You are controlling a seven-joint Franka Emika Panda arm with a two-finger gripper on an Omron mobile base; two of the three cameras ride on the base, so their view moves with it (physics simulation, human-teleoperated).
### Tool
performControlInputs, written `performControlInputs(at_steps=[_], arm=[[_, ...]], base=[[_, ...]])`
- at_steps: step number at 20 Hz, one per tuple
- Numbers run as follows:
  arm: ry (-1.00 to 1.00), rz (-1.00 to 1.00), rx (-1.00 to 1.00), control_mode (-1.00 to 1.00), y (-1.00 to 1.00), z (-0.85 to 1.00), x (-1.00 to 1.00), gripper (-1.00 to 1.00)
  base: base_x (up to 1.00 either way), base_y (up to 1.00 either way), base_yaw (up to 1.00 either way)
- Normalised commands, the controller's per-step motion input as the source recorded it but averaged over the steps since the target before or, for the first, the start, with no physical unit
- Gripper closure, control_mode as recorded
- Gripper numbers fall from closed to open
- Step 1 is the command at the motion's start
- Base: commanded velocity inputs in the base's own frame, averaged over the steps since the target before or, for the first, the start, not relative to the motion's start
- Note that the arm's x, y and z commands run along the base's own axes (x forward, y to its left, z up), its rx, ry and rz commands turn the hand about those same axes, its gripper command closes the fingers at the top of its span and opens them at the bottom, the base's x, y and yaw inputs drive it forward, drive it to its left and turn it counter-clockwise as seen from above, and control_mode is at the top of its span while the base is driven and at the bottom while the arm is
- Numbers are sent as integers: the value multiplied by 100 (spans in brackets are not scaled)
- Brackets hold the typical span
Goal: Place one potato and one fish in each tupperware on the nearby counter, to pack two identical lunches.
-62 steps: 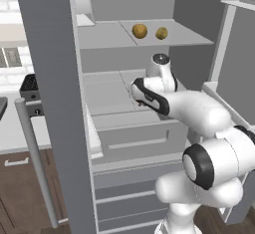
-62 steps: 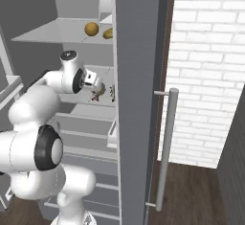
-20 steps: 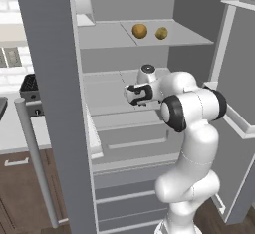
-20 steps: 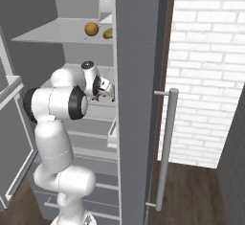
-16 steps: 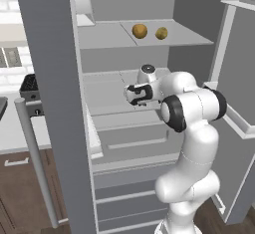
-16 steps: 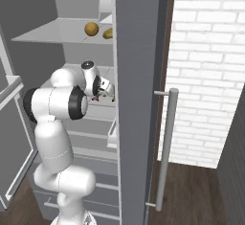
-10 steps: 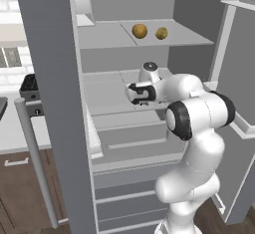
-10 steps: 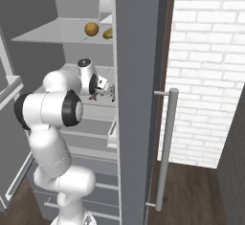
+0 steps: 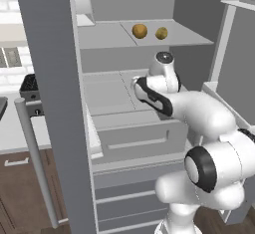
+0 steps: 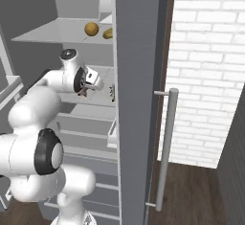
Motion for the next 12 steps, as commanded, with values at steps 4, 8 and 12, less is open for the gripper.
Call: performControlInputs(at_steps=[4, 8, 12], arm=[[-16, 0, 0, -100, 0, 50, -100, 100], [-12, 0, 0, -100, 0, 73, -100, 100], [-3, 7, 0, -100, 0, 28, -100, 100]], base=[[0, 0, 0], [0, 0, 0], [0, 0, 0]])
